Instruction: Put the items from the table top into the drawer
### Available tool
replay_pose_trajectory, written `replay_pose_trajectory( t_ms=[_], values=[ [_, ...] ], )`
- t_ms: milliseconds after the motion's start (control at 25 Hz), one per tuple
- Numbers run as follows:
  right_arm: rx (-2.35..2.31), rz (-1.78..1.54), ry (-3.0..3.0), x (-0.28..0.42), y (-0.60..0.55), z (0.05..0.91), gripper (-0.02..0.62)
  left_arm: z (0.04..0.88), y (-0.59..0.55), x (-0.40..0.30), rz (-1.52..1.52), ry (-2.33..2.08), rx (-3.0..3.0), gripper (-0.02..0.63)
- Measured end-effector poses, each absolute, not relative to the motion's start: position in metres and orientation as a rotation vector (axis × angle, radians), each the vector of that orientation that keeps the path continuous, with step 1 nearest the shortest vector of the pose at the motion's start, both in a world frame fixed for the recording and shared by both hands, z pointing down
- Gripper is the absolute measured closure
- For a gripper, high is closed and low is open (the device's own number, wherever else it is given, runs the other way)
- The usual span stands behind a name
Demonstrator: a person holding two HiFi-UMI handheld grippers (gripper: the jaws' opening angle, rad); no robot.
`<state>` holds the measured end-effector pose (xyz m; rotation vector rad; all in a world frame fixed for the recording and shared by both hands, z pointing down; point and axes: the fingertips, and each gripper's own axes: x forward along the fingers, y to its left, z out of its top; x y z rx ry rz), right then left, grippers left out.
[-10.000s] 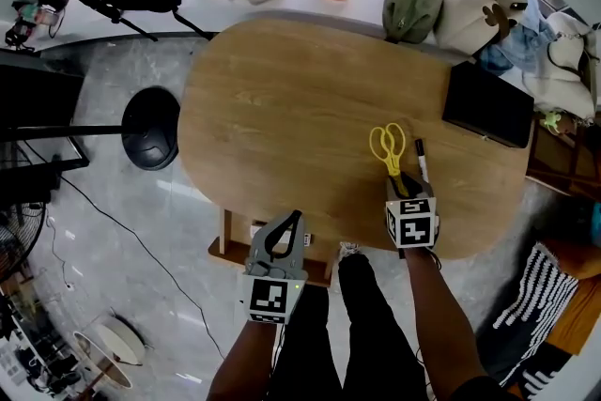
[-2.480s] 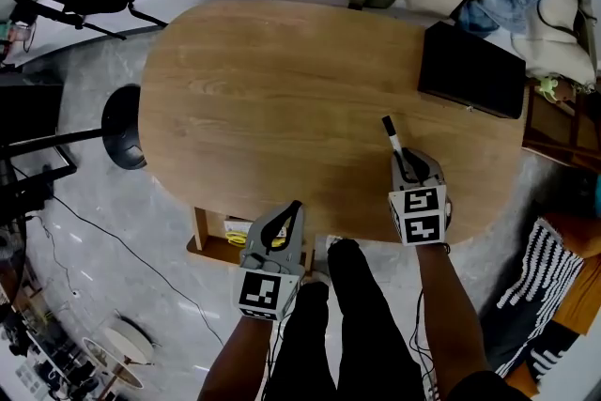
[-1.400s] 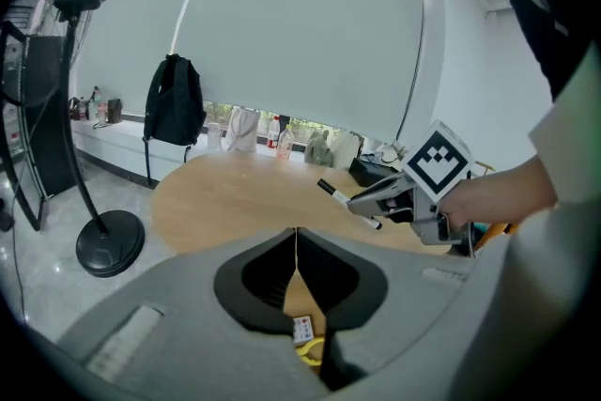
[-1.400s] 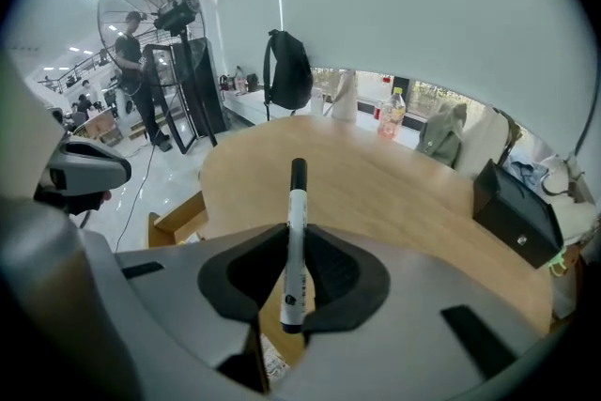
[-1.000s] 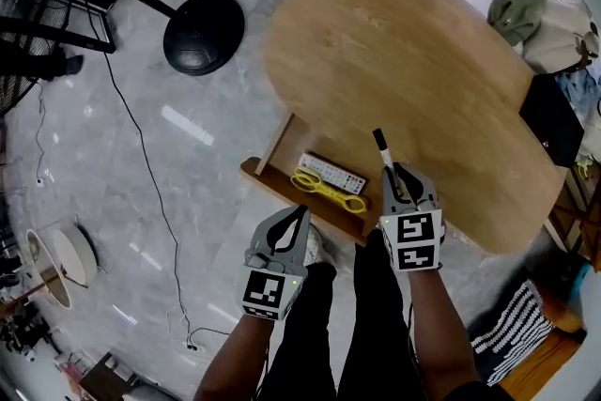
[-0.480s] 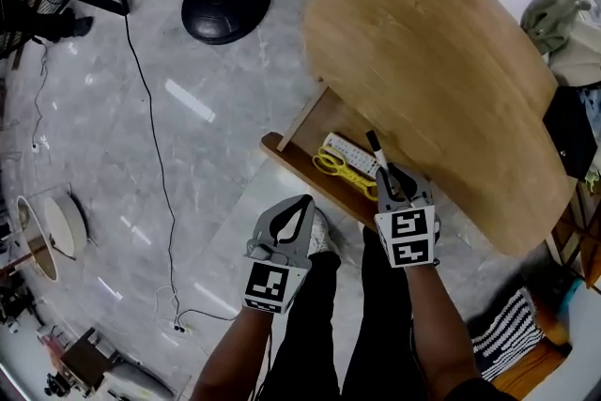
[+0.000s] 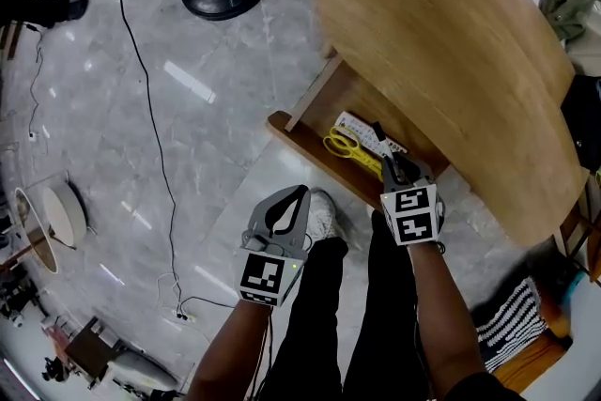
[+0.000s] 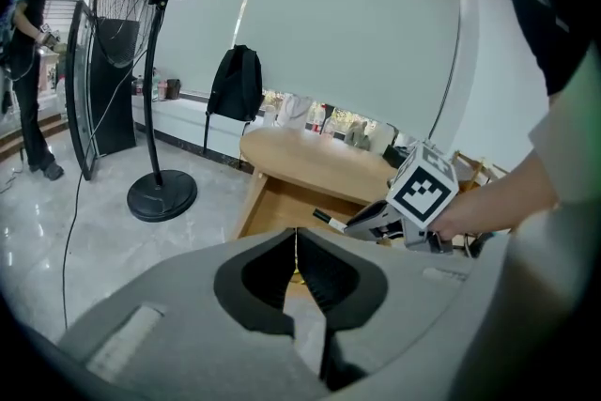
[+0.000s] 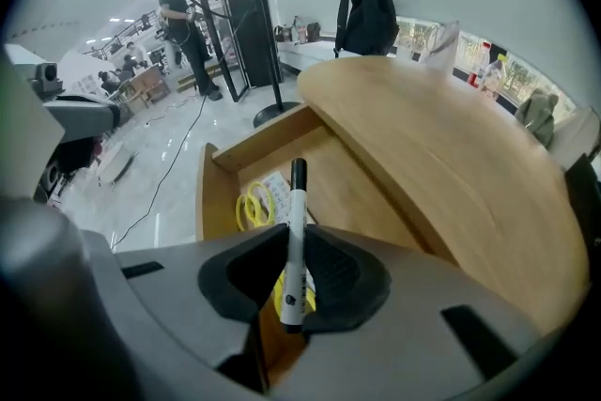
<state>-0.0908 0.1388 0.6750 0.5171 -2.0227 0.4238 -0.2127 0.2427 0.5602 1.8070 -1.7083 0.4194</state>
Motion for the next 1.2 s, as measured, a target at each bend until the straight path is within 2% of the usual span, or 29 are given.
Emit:
replay_pose_trajectory(
  t_ms=[680, 1200],
  values=[
    [0.464, 0.486, -1.884, -0.082, 0.173, 0.745, 0.531, 0.574, 0.24, -0.214, 0.443, -1.669, 1.835, 0.588],
    [0.372, 0.454, -1.883, -0.084, 0.181, 0.746, 0.495, 0.575, 0.235, -0.196, 0.443, -1.638, 1.858, 0.586]
  ],
)
